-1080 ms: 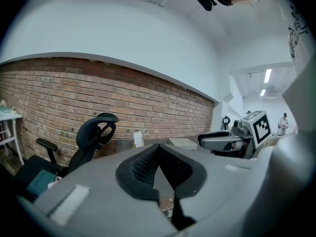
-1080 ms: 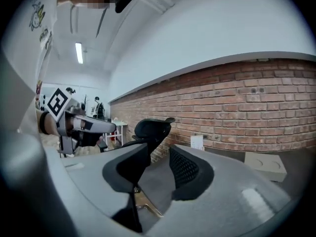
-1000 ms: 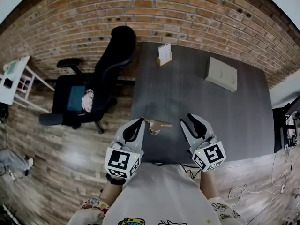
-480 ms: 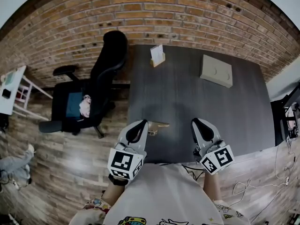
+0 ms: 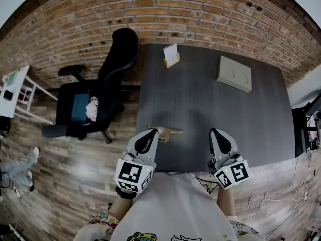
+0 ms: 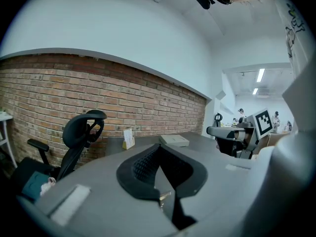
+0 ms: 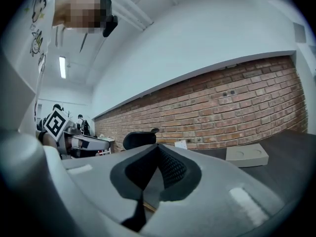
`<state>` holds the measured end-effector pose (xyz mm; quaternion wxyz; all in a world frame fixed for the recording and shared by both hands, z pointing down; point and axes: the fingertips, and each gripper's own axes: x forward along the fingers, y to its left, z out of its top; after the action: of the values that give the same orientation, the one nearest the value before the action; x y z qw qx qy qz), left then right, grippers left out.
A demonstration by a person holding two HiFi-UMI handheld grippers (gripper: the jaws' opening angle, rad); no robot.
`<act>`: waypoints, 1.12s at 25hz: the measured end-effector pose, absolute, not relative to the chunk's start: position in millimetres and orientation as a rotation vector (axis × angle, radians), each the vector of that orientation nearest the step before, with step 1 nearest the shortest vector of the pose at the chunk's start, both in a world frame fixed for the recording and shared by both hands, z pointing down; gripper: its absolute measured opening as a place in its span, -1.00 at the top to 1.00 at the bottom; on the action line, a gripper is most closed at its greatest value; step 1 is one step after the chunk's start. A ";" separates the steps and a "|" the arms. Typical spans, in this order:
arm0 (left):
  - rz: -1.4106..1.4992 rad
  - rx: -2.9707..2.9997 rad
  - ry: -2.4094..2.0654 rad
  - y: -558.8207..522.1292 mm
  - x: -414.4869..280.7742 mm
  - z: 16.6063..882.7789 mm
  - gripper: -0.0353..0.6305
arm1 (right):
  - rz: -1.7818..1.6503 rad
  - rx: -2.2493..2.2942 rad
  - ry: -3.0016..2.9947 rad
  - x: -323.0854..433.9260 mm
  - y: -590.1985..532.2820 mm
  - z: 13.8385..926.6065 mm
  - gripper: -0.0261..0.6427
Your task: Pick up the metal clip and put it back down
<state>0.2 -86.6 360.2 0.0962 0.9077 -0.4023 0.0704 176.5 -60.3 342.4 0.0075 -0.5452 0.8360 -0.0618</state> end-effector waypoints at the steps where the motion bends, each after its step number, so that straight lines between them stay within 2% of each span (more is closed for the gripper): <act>1: 0.210 2.687 -1.195 -86.2 -0.6 360.7 0.86 | -0.191 -1.704 2.618 175.8 -60.3 342.9 0.92; 28: 0.218 2.661 -1.218 -87.5 -11.4 366.1 0.86 | -0.212 -1.696 2.668 165.8 -65.0 349.9 0.92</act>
<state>-11.4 -87.5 366.1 0.1034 0.9019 -0.4127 0.0740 165.8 -65.0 349.9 -0.0136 -0.5353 0.8419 -0.0668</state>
